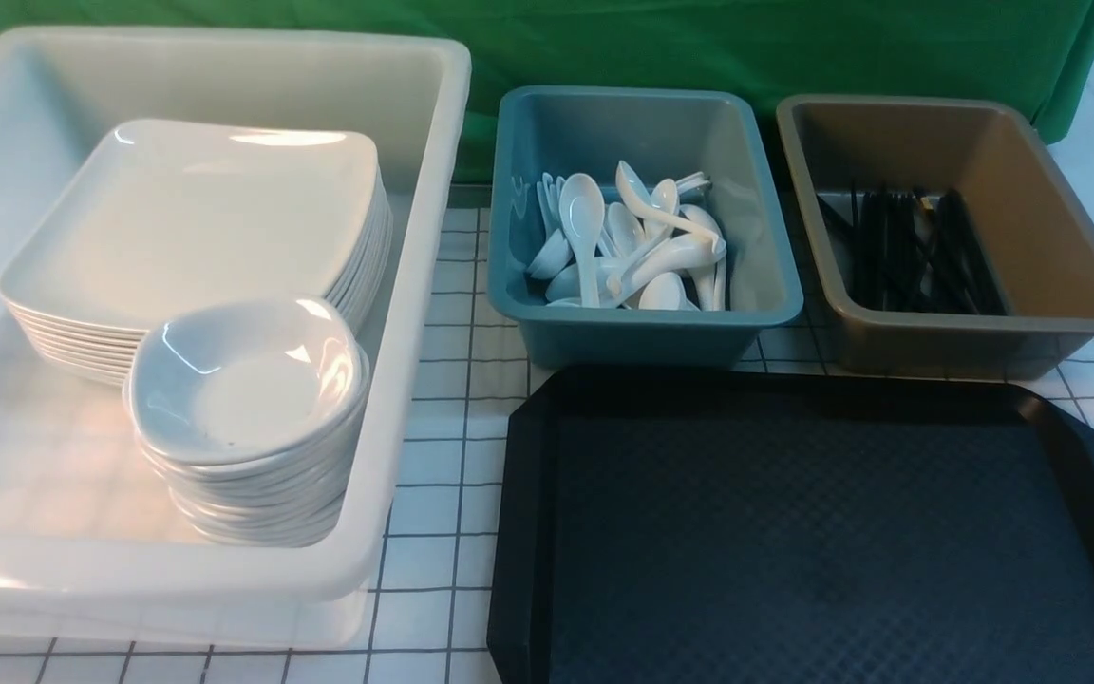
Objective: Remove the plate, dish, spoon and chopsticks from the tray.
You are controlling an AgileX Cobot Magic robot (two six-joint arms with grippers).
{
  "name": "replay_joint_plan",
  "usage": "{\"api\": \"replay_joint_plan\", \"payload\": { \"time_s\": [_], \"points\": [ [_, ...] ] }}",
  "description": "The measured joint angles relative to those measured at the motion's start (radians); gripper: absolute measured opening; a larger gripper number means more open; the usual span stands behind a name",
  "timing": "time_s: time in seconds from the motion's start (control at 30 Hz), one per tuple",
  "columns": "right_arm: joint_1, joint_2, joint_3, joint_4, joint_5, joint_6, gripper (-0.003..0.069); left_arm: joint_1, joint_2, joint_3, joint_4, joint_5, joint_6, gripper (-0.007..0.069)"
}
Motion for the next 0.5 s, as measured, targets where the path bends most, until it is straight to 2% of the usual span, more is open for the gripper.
{"api": "replay_joint_plan", "payload": {
  "time_s": [0.13,0.2,0.23,0.3,0.33,0.5],
  "points": [
    [0.000,-0.246,0.236,-0.038,-0.005,-0.001,0.0030,-0.084,0.000,0.000,0.040,0.000,0.000,0.0021],
    [0.000,-0.330,0.334,-0.041,-0.031,-0.002,0.0030,-0.094,0.000,0.000,0.040,0.000,0.000,0.0021],
    [0.000,-0.454,0.503,-0.043,-0.132,-0.003,0.0030,-0.099,0.000,0.000,0.040,0.000,0.000,0.0021],
    [0.000,-0.588,0.649,-0.043,-0.260,-0.005,0.0030,-0.101,0.000,0.000,0.040,0.000,0.000,0.0021],
    [-0.001,-0.699,0.804,-0.044,-0.374,-0.006,0.0030,-0.101,0.000,0.000,0.040,0.000,0.000,0.0021],
    [-0.001,-0.956,1.283,-0.047,-0.865,0.003,0.0030,-0.101,0.000,0.000,0.040,0.000,0.000,0.0021]
  ]
}}
